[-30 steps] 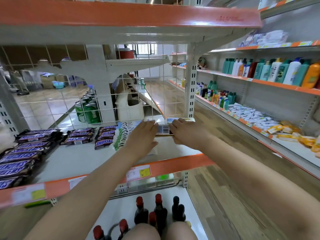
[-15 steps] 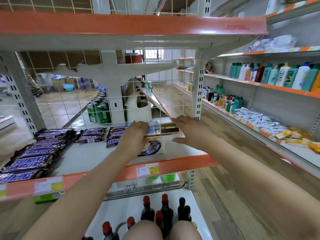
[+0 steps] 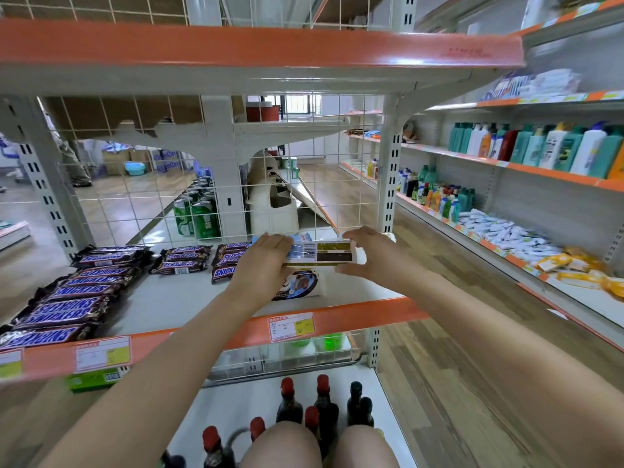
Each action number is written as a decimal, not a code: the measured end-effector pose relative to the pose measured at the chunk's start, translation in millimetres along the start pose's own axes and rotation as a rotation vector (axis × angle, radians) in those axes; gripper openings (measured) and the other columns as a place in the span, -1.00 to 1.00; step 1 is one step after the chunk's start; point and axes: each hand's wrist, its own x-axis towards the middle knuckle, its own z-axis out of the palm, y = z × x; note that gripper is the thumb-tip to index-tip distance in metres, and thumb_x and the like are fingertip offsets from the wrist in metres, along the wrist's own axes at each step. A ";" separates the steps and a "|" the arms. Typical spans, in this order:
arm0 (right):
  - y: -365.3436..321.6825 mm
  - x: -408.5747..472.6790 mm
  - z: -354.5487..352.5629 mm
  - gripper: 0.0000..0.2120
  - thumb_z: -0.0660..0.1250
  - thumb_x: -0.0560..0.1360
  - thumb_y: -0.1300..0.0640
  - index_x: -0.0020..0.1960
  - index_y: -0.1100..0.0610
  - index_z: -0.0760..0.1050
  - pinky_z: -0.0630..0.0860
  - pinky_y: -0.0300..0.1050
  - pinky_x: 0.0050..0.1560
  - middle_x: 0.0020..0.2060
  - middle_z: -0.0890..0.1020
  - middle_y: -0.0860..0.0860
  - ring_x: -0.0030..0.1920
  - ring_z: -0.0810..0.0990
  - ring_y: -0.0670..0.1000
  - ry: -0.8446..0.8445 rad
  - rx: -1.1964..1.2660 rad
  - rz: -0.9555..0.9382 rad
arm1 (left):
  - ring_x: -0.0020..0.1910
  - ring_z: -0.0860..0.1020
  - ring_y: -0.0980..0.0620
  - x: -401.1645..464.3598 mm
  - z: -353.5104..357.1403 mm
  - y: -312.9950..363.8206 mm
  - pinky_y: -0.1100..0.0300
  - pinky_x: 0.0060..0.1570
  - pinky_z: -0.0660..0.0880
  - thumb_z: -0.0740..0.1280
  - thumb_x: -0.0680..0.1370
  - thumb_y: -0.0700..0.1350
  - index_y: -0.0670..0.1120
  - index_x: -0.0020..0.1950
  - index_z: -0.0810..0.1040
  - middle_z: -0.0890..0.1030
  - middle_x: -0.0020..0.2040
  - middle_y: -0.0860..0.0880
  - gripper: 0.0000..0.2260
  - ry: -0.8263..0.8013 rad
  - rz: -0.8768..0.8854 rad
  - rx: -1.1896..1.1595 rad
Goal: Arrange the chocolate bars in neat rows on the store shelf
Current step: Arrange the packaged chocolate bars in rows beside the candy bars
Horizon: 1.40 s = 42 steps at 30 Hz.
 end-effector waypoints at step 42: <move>-7.1 4.4 -1.1 -0.70 0.22 0.56 -0.04 0.14 0.15 0.49 0.46 -0.15 -0.11 -0.01 0.59 0.06 -0.18 0.55 -0.05 0.172 0.741 0.350 | -0.46 0.61 0.14 -9.2 -13.5 -5.6 0.31 -0.27 0.61 0.28 0.54 -0.31 -0.23 -0.05 0.51 0.63 -0.35 -0.07 -0.97 0.083 -0.841 -1.565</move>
